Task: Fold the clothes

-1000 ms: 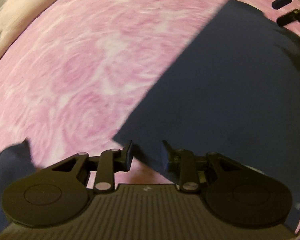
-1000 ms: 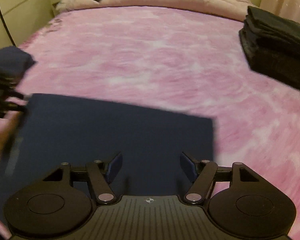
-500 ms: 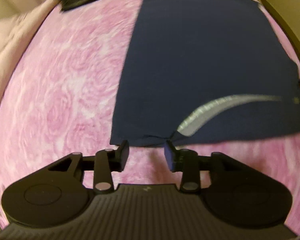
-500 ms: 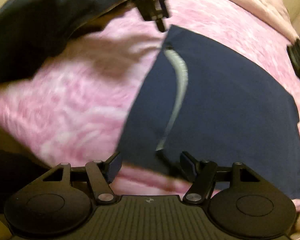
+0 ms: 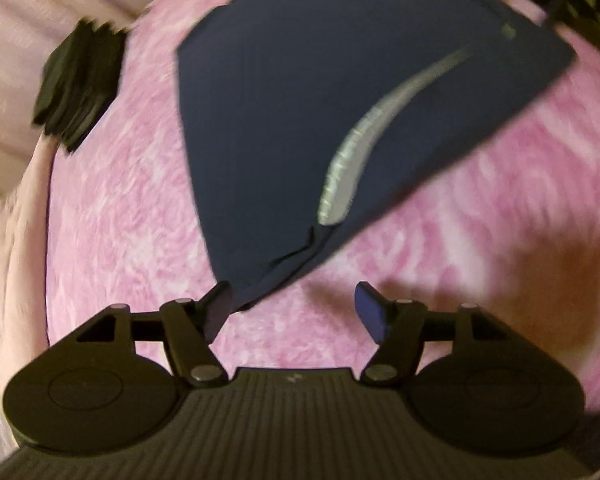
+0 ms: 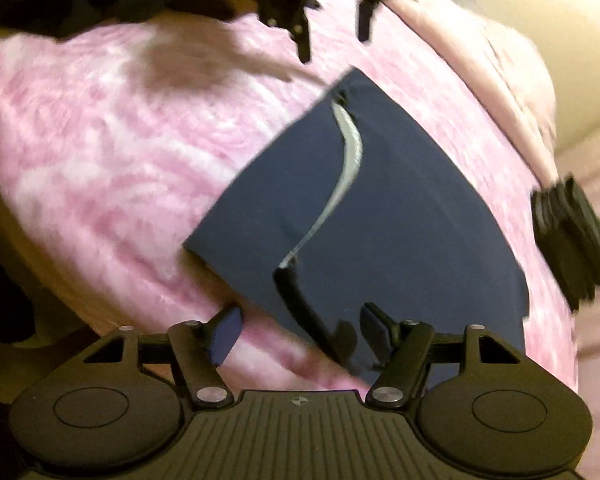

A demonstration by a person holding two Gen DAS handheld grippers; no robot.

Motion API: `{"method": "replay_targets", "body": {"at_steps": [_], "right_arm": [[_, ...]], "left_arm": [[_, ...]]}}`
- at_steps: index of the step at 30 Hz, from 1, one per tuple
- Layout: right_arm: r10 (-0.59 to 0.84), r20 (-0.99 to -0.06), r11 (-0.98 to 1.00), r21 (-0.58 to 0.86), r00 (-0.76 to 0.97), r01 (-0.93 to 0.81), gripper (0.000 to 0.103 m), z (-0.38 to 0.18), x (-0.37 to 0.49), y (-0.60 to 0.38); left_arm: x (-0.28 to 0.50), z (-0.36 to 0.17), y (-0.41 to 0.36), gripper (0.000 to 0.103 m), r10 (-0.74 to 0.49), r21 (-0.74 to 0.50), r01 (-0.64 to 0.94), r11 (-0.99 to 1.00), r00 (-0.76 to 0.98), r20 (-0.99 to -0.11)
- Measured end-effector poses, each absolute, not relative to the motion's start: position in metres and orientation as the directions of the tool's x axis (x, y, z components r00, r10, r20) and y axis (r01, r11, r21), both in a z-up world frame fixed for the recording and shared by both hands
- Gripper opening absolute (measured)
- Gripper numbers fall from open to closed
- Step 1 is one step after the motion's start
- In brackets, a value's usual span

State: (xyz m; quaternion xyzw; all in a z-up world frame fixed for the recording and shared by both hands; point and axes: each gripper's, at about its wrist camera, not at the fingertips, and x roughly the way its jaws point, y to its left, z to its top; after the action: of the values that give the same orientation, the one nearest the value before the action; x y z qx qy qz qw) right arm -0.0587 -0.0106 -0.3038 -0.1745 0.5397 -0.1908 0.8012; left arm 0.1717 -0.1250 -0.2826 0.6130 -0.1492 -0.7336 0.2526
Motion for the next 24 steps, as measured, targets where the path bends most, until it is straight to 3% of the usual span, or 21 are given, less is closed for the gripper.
{"method": "replay_targets", "body": {"at_steps": [10,15,17,22,24], "right_arm": [[-0.544,-0.756,0.839,-0.491,0.364,0.235,0.067,-0.286,-0.057,-0.032],[-0.546,-0.761,0.837,-0.482,0.352,0.257,0.067,-0.283,-0.059,-0.029],[-0.539,-0.766,0.841,-0.473,0.349,0.262,0.067,-0.282,-0.065,-0.024],[-0.513,-0.775,0.859,-0.465,0.371,0.216,0.067,-0.286,-0.067,-0.01],[-0.496,-0.775,0.867,-0.467,0.393,0.173,0.067,-0.289,-0.063,-0.003]], "left_arm": [[0.169,-0.317,-0.129,0.063,-0.601,0.617,-0.08,-0.783,-0.161,-0.783],[0.175,-0.338,-0.134,0.056,-0.651,0.68,-0.224,-0.698,-0.194,-0.733],[0.18,-0.342,-0.139,0.042,-0.663,0.691,-0.246,-0.68,-0.195,-0.722],[0.181,-0.335,-0.164,0.013,-0.634,0.654,-0.124,-0.746,-0.168,-0.755],[0.181,-0.33,-0.171,0.007,-0.611,0.628,-0.075,-0.775,-0.17,-0.773]]}}
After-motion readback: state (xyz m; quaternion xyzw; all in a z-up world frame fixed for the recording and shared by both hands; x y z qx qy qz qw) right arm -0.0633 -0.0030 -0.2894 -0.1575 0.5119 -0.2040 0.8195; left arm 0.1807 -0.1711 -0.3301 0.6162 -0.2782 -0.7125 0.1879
